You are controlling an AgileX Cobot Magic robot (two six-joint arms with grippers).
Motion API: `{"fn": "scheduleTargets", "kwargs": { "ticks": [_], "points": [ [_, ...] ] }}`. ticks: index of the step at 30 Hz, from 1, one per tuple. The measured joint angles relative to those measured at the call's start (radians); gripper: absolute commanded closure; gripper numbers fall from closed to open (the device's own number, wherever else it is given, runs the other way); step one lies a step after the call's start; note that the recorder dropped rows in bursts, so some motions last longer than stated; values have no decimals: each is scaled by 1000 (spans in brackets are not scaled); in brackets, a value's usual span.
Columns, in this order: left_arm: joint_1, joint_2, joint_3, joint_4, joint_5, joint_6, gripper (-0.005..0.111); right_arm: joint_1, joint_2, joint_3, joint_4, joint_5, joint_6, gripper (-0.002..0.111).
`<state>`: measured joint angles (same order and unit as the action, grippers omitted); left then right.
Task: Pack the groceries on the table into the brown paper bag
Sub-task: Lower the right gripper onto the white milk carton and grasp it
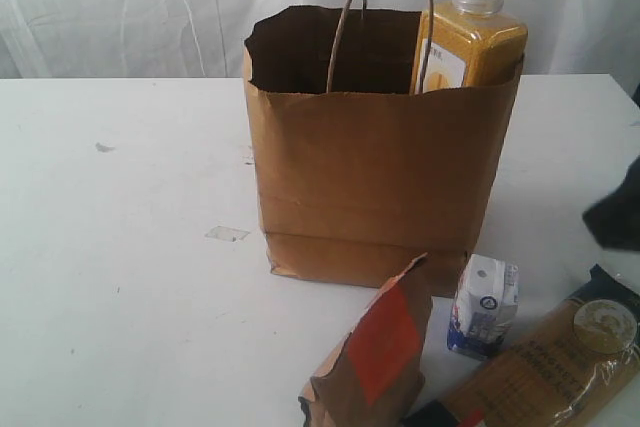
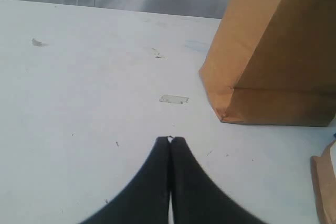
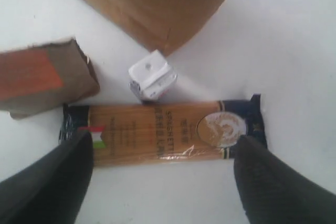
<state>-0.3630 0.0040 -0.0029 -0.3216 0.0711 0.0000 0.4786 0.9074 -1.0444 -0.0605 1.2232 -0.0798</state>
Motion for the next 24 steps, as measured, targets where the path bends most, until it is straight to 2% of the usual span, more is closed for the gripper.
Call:
{"fn": "scheduleTargets", "kwargs": {
  "ticks": [10,24],
  "points": [
    [0,0,0,0,0,0,107,0,34,245,61,-194,-121,39],
    [0,0,0,0,0,0,107,0,157,284,61,-345,-151,35]
  ]
}}
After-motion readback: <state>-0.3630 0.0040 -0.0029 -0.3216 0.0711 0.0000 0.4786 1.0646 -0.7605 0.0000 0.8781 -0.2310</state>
